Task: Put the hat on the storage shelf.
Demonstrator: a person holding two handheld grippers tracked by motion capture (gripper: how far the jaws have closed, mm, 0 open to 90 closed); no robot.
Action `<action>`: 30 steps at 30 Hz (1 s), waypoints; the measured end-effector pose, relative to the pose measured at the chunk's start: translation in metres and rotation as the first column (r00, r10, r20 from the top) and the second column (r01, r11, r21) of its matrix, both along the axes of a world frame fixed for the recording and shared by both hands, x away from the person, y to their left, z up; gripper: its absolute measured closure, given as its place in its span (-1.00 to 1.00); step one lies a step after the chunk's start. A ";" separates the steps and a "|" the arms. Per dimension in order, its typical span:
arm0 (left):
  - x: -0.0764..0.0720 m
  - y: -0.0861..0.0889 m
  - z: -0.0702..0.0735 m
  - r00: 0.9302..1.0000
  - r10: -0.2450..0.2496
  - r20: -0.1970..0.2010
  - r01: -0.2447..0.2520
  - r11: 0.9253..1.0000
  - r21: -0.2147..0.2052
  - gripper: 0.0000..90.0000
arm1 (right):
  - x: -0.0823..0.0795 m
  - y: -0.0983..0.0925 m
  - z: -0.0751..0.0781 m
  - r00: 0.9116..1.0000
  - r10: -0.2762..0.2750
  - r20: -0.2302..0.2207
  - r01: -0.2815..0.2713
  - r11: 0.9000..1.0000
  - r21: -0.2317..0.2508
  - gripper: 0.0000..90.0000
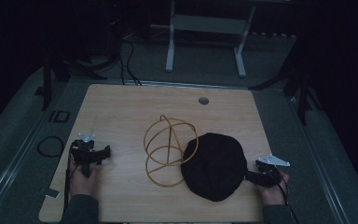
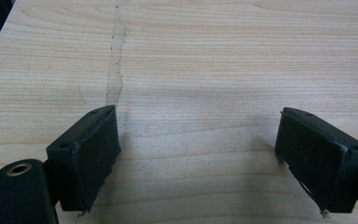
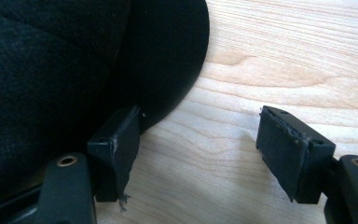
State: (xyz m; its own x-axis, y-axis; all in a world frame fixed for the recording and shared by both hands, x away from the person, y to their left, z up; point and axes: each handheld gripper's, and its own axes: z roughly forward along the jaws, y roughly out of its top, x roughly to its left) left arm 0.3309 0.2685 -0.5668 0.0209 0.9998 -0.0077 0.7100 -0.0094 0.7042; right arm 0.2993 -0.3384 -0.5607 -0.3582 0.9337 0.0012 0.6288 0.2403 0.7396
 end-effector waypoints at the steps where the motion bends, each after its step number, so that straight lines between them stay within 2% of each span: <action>1: 0.000 0.000 0.000 1.000 0.000 0.000 0.000 1.000 0.000 -0.70 | 0.000 0.000 0.000 1.000 0.000 0.000 0.000 1.000 0.000 -0.34; 27: 0.000 0.000 0.000 1.000 0.000 0.000 0.000 1.000 0.000 -0.70 | 0.000 0.000 0.000 1.000 0.004 0.000 -0.004 1.000 -0.002 -0.34; 30: 0.000 0.000 0.000 1.000 0.000 0.000 0.000 1.000 0.000 -0.70 | 0.002 0.001 0.001 1.000 -0.010 -0.010 0.010 1.000 -0.005 -0.42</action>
